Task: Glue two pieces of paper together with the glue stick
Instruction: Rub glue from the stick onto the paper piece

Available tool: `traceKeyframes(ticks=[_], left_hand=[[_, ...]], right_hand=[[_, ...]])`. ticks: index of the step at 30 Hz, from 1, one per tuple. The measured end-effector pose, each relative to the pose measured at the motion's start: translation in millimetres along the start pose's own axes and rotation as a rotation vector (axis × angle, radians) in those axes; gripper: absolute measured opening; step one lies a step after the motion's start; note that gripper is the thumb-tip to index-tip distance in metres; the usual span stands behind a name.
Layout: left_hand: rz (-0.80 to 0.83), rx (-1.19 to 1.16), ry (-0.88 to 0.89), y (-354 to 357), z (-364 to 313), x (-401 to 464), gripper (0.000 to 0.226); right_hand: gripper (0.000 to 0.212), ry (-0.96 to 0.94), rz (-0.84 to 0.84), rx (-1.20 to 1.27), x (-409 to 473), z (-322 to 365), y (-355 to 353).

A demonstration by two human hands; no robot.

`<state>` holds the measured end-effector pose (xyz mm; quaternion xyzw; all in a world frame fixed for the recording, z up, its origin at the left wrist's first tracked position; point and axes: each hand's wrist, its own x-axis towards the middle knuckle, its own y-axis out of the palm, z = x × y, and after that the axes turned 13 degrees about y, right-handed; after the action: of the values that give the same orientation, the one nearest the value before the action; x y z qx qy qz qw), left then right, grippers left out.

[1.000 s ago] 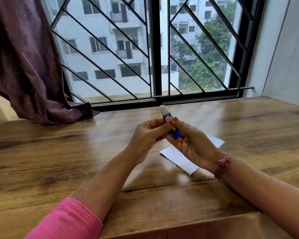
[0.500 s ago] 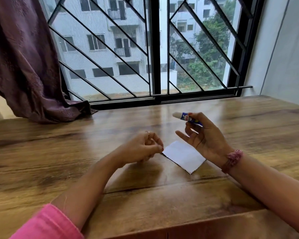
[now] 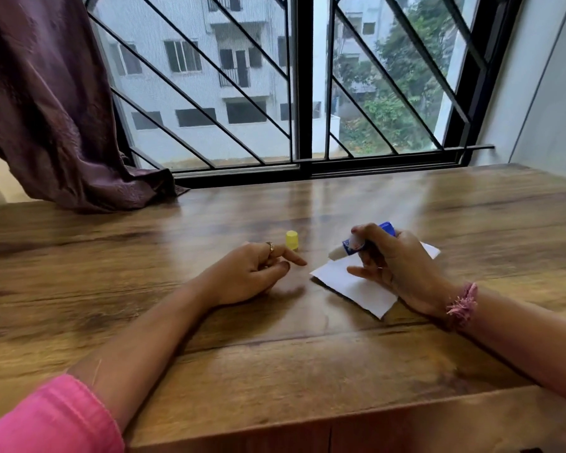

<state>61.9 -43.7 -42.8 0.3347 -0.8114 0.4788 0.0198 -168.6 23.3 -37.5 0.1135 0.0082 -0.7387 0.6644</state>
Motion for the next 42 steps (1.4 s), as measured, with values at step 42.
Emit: traceKeyframes(ticks=[42], left_hand=[[0.216, 0.060, 0.174, 4.1, 3.0, 1.5, 0.027]], right_hand=[[0.005, -0.395, 0.203, -0.712, -14.0, -10.1, -1.1]])
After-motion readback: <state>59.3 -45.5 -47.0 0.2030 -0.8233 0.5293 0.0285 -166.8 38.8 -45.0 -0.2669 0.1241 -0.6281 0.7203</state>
